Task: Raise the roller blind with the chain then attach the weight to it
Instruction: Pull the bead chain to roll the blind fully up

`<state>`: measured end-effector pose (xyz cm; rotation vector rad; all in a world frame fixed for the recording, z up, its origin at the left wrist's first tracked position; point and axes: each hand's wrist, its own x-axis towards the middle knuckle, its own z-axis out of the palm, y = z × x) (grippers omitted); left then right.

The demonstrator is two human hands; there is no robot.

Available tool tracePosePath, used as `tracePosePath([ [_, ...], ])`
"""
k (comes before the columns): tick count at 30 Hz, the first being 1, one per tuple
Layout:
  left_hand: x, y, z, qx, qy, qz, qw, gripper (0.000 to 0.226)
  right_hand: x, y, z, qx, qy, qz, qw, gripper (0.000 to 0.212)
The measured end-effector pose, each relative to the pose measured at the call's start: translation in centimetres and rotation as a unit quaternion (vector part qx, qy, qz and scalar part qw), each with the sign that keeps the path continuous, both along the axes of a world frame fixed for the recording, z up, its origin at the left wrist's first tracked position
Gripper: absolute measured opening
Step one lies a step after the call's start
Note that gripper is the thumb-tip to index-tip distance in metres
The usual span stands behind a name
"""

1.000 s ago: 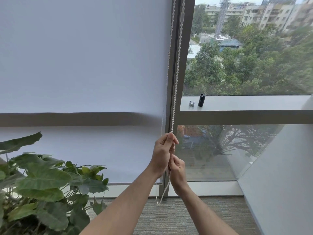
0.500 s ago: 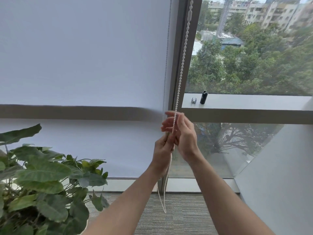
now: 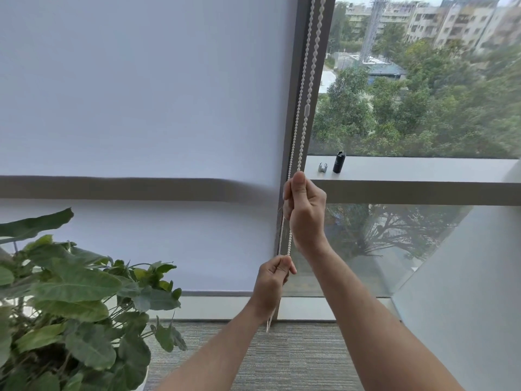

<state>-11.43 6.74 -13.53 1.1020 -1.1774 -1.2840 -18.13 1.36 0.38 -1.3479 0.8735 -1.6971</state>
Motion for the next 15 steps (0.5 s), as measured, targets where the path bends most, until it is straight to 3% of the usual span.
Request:
tracePosePath([
  [8,1.9,1.8,-4.2,0.071,-0.081,-0.093,0.990,0.023,-1.0,1.8,-7.5,0.076,0.056,-0.010,0.996,0.046],
  [12,2.7,-0.3,-2.4,0.061,-0.039,-0.013,0.997,0.043,-1.7,1.3,-8.8,0.093,0.061,-0.024,0.993,0.045],
  [15,2.3,-2.1,0.7,0.006,0.036,0.007,0.999,0.032,-1.2,1.0,-9.2,0.094,0.057,-0.016,0.994,0.045],
])
